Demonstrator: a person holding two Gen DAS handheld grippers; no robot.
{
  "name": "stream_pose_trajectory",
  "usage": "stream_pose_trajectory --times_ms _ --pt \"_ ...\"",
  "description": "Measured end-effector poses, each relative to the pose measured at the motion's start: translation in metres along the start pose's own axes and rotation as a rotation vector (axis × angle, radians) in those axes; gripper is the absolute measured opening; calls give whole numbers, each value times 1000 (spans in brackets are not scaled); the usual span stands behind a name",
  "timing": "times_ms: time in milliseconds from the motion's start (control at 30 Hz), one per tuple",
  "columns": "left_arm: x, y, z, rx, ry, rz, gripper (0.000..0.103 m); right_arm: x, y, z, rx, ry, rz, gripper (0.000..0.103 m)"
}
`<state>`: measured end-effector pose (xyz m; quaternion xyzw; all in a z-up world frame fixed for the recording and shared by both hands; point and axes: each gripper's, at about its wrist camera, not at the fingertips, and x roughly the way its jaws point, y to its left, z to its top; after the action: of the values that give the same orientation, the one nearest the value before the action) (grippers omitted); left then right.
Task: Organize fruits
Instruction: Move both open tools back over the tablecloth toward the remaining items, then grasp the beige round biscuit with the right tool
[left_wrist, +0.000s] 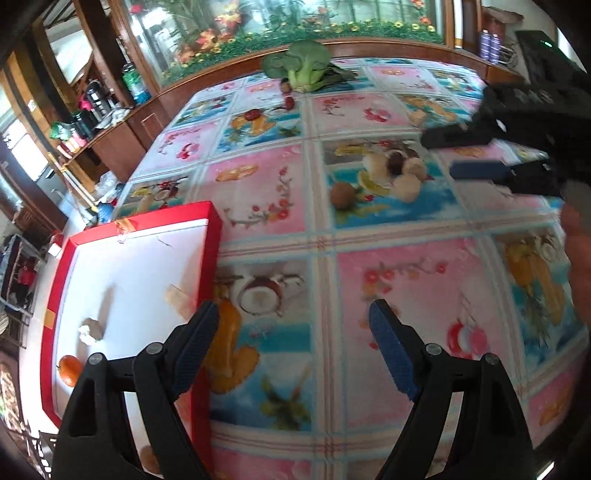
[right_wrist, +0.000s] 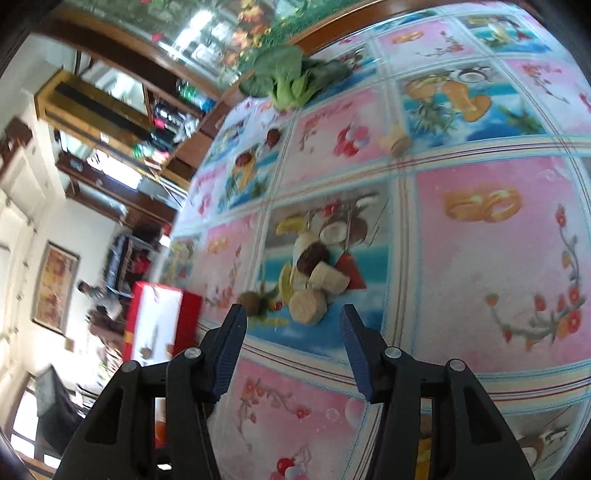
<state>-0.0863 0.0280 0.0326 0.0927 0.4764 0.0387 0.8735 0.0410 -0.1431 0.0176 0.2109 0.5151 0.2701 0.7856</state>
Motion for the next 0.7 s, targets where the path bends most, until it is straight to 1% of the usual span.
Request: stream_pose_trajectory --times_ms 67,167,200,300,433,500,700 --pt "3 4 2 -21 1 14 84 5 4 -2 -30 -2 -30 49" --pt "6 8 3 -33 3 18 84 11 12 -4 -85 -33 -122 48" --pt "7 8 4 -34 4 23 84 13 15 -5 -112 -48 -152 44" --pt "9 13 4 -47 3 25 84 17 23 -9 -179 -83 -226 37" --pt "10 17 8 -51 -6 34 84 24 36 -18 -294 -111 -334 35" --pt "12 18 12 -47 -10 40 84 26 38 -19 -325 -119 -377 26" --pt "19 13 30 -25 -29 61 84 23 35 -17 -327 -109 -380 25"
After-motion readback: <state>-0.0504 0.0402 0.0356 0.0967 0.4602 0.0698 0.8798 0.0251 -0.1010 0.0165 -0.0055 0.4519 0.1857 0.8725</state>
